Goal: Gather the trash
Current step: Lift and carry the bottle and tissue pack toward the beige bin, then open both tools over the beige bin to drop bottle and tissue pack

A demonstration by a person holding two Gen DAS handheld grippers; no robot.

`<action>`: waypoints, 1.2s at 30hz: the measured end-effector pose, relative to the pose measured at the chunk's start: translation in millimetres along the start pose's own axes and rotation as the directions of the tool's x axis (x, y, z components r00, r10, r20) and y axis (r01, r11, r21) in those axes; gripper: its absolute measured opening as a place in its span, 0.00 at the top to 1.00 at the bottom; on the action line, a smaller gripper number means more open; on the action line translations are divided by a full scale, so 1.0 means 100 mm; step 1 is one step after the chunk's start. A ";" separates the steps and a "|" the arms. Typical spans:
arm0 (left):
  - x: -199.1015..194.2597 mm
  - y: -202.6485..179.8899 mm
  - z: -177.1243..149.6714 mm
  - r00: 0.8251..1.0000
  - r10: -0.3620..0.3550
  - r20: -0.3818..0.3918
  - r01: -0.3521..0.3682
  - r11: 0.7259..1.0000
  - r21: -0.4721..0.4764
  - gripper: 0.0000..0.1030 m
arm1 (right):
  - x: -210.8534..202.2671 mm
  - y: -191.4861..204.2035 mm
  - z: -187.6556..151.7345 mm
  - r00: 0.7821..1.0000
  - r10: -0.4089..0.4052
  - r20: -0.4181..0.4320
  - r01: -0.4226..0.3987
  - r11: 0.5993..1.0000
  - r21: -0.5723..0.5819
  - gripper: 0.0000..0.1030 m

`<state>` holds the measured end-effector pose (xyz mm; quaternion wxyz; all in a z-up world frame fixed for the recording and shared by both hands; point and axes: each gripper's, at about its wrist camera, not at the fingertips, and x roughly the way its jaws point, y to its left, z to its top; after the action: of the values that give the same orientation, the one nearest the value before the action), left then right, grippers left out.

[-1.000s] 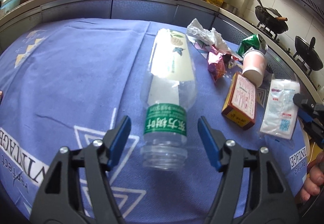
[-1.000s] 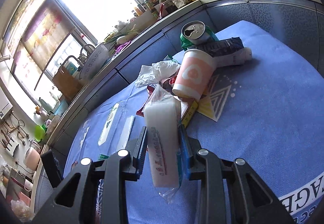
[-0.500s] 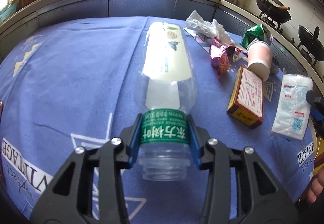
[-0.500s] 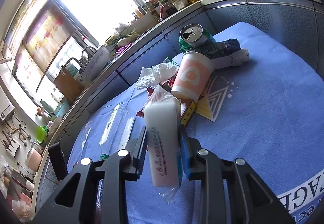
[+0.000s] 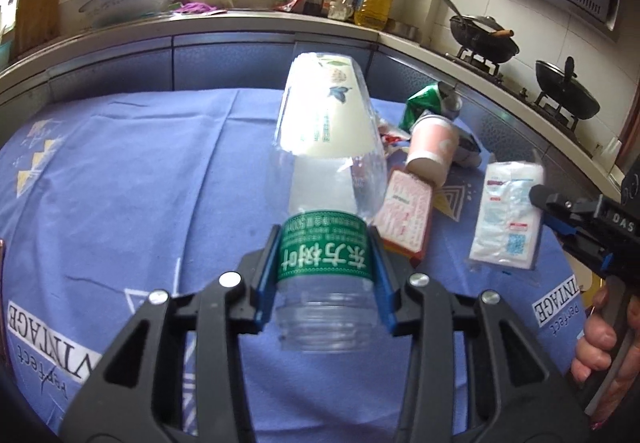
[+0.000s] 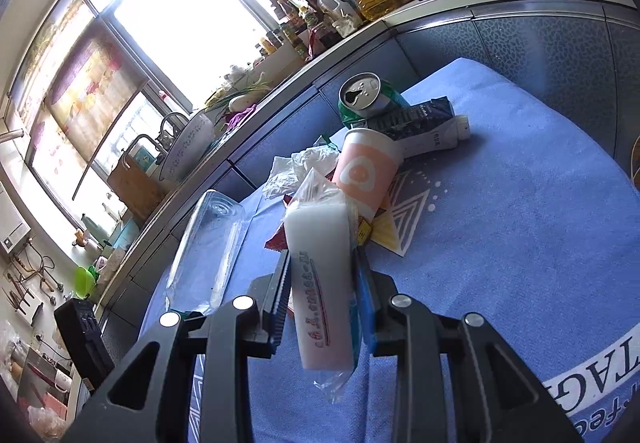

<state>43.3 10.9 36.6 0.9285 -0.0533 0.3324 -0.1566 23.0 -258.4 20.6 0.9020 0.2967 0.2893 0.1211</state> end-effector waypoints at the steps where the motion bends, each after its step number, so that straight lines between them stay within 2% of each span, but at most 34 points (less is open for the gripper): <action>1: -0.01 -0.06 0.02 1.000 -0.014 0.006 0.014 1.000 0.009 0.62 | -0.03 -0.02 0.00 1.000 -0.002 0.007 0.002 1.000 0.002 0.72; 5: 0.00 -0.36 0.08 0.997 -0.070 0.013 0.069 0.996 0.059 0.62 | -0.19 -0.11 0.04 0.999 -0.024 0.047 0.024 1.000 0.006 0.71; 11: 0.24 -0.86 0.09 0.989 -0.145 -0.038 0.149 0.980 0.129 0.62 | -0.47 -0.44 0.13 0.991 -0.072 0.109 0.067 0.996 0.055 0.72; 18: 0.48 -1.46 0.08 0.974 -0.207 -0.096 0.223 0.952 0.211 0.62 | -0.79 -0.90 0.18 0.977 -0.134 0.163 0.114 0.986 0.124 0.72; 26: 0.67 -2.08 0.04 0.958 -0.243 -0.152 0.279 0.911 0.304 0.62 | -1.09 -1.39 0.18 0.959 -0.185 0.213 0.144 0.970 0.194 0.72; 30: 0.77 -2.44 0.02 0.941 -0.282 -0.188 0.332 0.879 0.343 0.62 | -1.29 -1.64 0.20 0.939 -0.233 0.253 0.178 0.959 0.222 0.72; 32: 0.82 -2.65 0.01 0.929 -0.307 -0.209 0.365 0.857 0.365 0.62 | -1.43 -1.80 0.23 0.921 -0.270 0.279 0.205 0.949 0.240 0.72; 36: 0.98 -3.12 -0.04 0.891 -0.358 -0.279 0.447 0.802 0.396 0.62 | -1.67 -2.13 0.24 0.883 -0.351 0.311 0.266 0.921 0.284 0.72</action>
<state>33.1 -316.0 38.0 0.8241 0.1087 0.3550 -0.4277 -87.3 -504.0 -17.4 0.9057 0.3673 0.1773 -0.1156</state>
